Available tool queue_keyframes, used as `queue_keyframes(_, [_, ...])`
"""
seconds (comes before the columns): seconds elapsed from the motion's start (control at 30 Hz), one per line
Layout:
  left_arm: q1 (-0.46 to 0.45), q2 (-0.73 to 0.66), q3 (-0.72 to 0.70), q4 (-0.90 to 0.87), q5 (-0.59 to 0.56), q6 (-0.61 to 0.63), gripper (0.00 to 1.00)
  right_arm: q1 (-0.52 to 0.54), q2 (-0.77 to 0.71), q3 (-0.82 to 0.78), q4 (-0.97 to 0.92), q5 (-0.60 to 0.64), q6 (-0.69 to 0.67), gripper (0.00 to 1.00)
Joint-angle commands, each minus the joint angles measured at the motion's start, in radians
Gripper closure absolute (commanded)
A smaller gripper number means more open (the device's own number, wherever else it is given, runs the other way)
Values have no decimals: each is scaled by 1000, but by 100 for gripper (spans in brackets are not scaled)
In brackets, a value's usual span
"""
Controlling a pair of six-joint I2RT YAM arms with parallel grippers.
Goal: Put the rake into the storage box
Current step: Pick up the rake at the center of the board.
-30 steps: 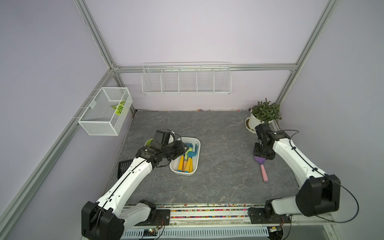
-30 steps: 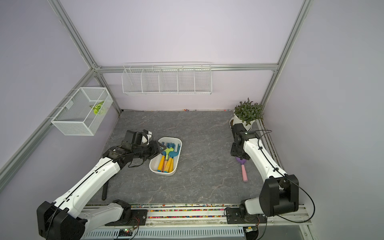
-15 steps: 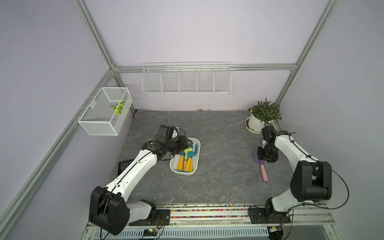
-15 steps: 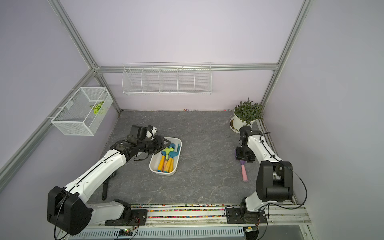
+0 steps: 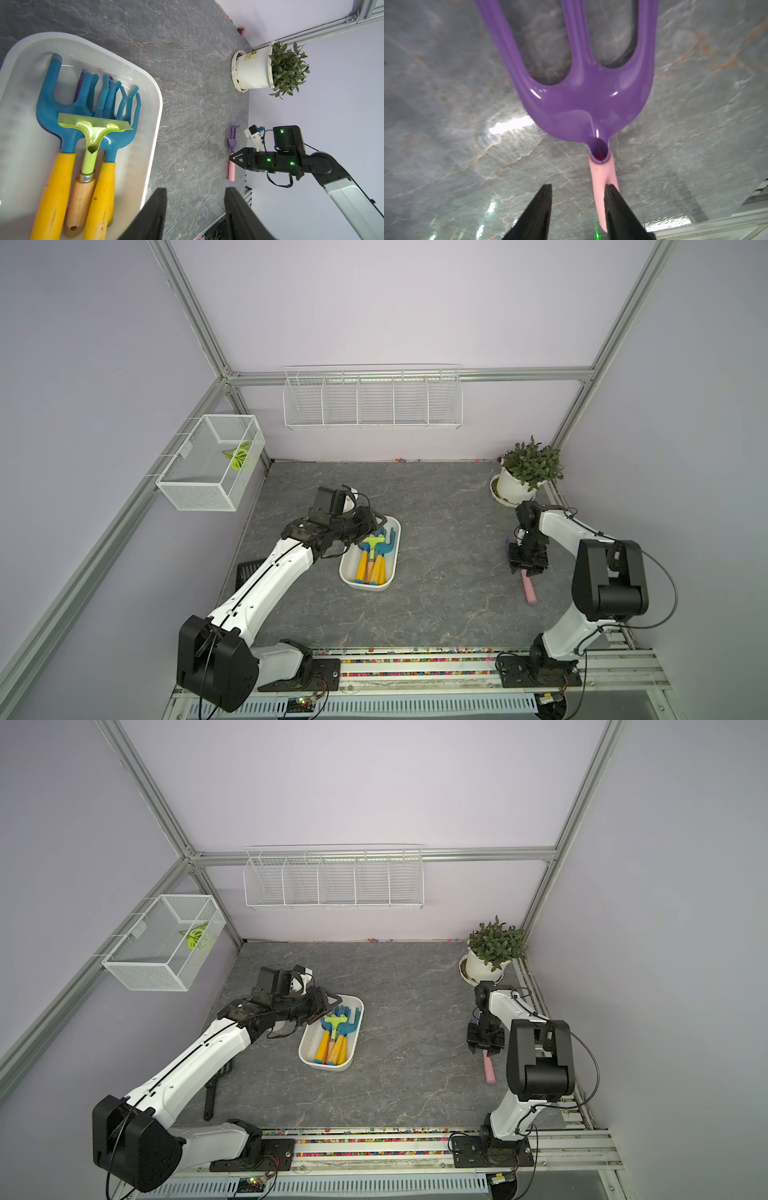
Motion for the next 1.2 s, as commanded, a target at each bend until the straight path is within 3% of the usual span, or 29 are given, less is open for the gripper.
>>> queue_keyframes(0.0, [2,-23,-12,11,2,-3,49,-9,18,-16,6,5,21,54])
queue_keyframes(0.23, [1,-25,-9,-2,2,5,49,-11,48,-41,33,-35,23,56])
queue_keyframes(0.5, [2,-4,-1,1,4,9,49,18,28,-10,59,-202,36,58])
queue_keyframes(0.63, [1,0,2,11,2,5,49,29,-11,62,9,-173,22,58])
queue_keyframes(0.87, [1,4,-17,52,2,-16,49,29,-3,107,-79,15,-69,58])
queue_keyframes(1.17, [1,22,12,52,4,-11,49,28,58,96,-81,0,-71,60])
